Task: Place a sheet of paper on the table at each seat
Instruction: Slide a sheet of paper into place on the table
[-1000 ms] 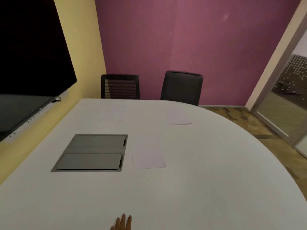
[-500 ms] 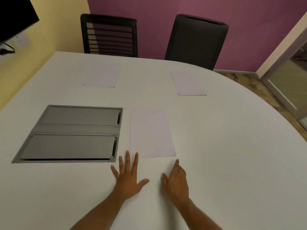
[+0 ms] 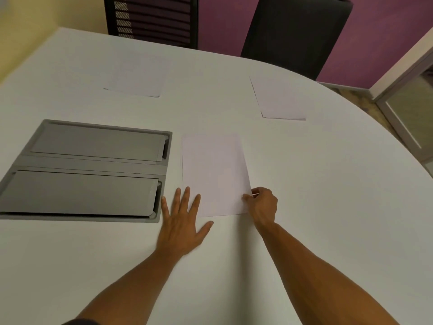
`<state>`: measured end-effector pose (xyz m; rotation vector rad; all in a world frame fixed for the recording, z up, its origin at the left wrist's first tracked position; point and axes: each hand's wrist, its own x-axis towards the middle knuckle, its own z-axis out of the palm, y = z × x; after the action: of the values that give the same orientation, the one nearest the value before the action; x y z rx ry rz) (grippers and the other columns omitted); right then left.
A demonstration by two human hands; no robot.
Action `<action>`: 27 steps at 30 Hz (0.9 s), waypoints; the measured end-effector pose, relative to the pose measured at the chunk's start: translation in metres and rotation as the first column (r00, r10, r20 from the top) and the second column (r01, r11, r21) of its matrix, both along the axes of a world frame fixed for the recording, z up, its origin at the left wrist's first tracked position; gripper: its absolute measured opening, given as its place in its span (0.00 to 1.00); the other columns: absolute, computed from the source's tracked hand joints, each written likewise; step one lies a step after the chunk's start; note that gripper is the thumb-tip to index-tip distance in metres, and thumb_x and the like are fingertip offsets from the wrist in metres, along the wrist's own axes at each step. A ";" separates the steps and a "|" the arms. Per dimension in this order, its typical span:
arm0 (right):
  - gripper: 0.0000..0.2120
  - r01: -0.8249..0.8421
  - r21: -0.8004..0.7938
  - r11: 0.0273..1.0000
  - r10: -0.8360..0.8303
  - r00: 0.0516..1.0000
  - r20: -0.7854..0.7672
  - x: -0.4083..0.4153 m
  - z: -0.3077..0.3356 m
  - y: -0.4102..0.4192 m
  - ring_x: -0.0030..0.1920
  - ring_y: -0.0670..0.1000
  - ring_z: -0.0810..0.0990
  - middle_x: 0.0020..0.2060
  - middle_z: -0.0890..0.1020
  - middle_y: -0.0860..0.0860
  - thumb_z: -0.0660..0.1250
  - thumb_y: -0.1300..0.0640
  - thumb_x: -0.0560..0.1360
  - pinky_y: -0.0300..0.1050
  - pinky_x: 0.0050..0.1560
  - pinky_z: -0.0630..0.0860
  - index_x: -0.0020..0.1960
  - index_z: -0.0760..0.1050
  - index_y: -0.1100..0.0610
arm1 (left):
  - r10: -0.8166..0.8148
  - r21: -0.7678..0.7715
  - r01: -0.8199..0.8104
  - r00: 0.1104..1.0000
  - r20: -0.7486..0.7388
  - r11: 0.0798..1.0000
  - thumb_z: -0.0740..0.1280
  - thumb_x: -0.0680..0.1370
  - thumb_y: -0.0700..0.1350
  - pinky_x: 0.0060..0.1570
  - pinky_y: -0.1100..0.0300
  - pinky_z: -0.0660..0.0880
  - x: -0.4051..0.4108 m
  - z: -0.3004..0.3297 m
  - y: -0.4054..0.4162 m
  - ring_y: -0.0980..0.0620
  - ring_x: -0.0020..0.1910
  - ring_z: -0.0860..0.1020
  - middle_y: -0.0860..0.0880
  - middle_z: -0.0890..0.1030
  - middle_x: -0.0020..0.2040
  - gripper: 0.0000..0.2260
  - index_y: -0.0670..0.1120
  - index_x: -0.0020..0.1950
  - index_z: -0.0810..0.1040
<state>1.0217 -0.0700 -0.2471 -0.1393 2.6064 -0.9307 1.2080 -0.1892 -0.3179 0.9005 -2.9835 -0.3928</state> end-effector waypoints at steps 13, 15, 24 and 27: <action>0.06 0.160 -0.075 0.984 -0.165 0.984 -0.067 -0.001 0.045 0.073 0.36 0.57 0.83 0.40 0.83 0.54 0.66 0.58 0.79 0.55 0.42 0.84 0.44 0.78 0.58 | 0.080 0.301 -0.030 0.985 -0.153 0.953 0.41 0.65 0.82 0.75 0.39 0.35 0.001 0.031 -0.006 0.42 0.77 0.28 0.45 0.28 0.78 0.53 0.49 0.79 0.33; 0.06 0.210 -0.166 0.964 -0.214 0.977 -0.007 0.010 0.053 0.105 0.35 0.55 0.83 0.42 0.82 0.54 0.66 0.59 0.78 0.51 0.34 0.84 0.42 0.77 0.56 | 0.130 0.357 -0.061 0.976 -0.173 0.932 0.39 0.65 0.82 0.75 0.39 0.37 -0.001 0.051 0.000 0.42 0.78 0.31 0.45 0.31 0.79 0.54 0.48 0.80 0.35; 0.05 0.332 -0.263 0.906 -0.276 0.934 0.227 0.075 0.064 0.286 0.47 0.60 0.82 0.45 0.83 0.59 0.69 0.59 0.78 0.52 0.34 0.84 0.44 0.81 0.57 | 0.382 0.921 -0.095 0.922 -0.061 0.377 0.68 0.79 0.56 0.62 0.49 0.76 -0.028 0.133 0.097 0.42 0.58 0.81 0.43 0.80 0.63 0.34 0.45 0.79 0.57; 0.04 0.372 -0.209 0.904 -0.321 0.916 0.241 0.095 0.065 0.345 0.45 0.59 0.83 0.44 0.83 0.59 0.70 0.58 0.77 0.53 0.34 0.84 0.44 0.82 0.57 | 0.344 0.953 -0.040 0.936 -0.069 0.301 0.73 0.76 0.40 0.47 0.53 0.80 -0.036 0.143 0.139 0.42 0.51 0.83 0.38 0.83 0.56 0.32 0.44 0.76 0.61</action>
<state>1.1171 0.2754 -0.1826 0.3544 2.3560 -1.3230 1.1721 -0.0505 -0.1753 1.0435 -2.0722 -2.1943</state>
